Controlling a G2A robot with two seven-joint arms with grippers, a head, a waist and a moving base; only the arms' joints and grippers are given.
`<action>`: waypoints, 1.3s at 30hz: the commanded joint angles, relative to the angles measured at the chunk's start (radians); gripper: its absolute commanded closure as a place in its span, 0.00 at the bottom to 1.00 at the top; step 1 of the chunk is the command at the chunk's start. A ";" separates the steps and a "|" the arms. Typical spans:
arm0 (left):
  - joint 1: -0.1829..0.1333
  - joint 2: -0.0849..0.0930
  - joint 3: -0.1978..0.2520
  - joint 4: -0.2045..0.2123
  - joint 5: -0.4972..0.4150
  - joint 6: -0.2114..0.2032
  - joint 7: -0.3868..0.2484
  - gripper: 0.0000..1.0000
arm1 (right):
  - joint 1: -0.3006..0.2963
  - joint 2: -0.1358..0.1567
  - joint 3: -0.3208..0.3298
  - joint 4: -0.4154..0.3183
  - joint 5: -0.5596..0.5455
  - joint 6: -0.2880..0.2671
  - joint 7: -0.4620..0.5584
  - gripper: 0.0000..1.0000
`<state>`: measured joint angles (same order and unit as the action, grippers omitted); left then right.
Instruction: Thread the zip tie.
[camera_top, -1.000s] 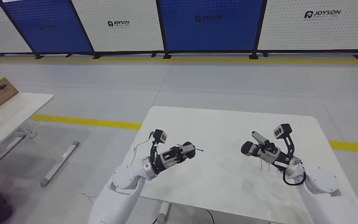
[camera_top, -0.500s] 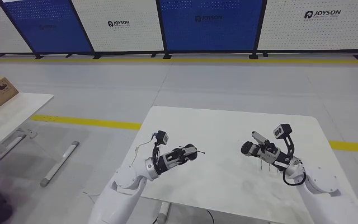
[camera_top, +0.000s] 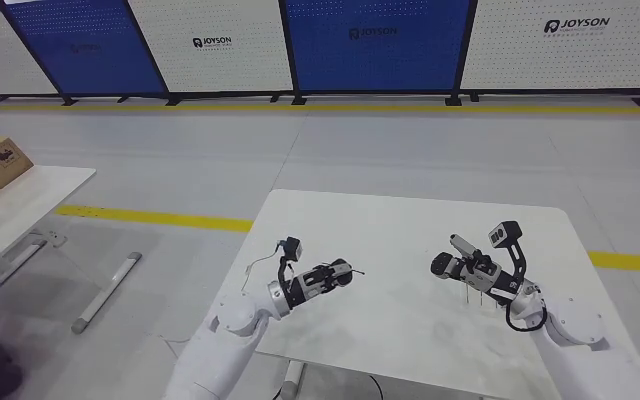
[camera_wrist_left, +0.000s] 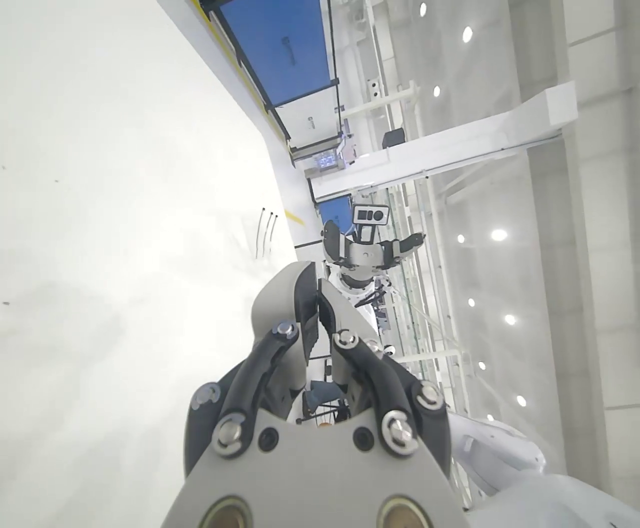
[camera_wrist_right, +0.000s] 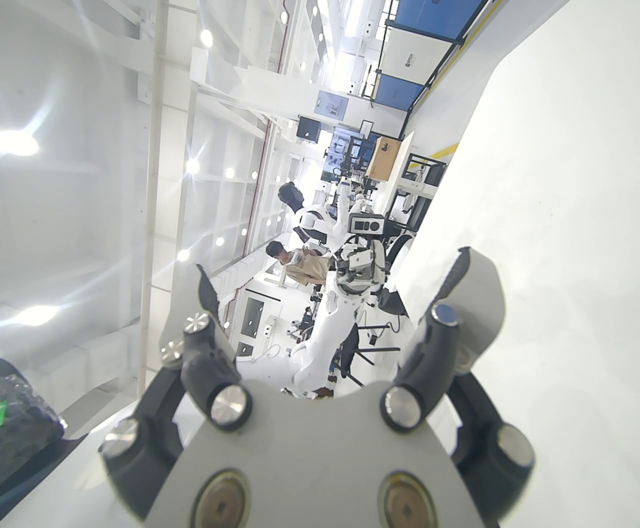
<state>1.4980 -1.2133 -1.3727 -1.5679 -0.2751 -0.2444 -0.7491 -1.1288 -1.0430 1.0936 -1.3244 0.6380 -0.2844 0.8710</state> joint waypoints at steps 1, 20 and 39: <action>0.014 0.004 -0.011 -0.041 -0.016 -0.024 -0.010 1.00 | 0.000 0.000 0.000 0.000 0.000 0.000 0.000 0.00; 0.201 -0.001 -0.253 -0.452 -0.386 -0.096 -0.107 1.00 | 0.000 0.000 0.000 0.000 0.000 0.000 0.000 0.00; 0.150 -0.020 -0.157 -0.315 -0.134 -0.063 -0.077 1.00 | 0.000 0.000 0.000 0.000 0.000 0.000 0.000 0.00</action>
<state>1.6530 -1.2342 -1.5369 -1.8941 -0.4204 -0.3157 -0.8282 -1.1288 -1.0430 1.0936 -1.3244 0.6380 -0.2844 0.8710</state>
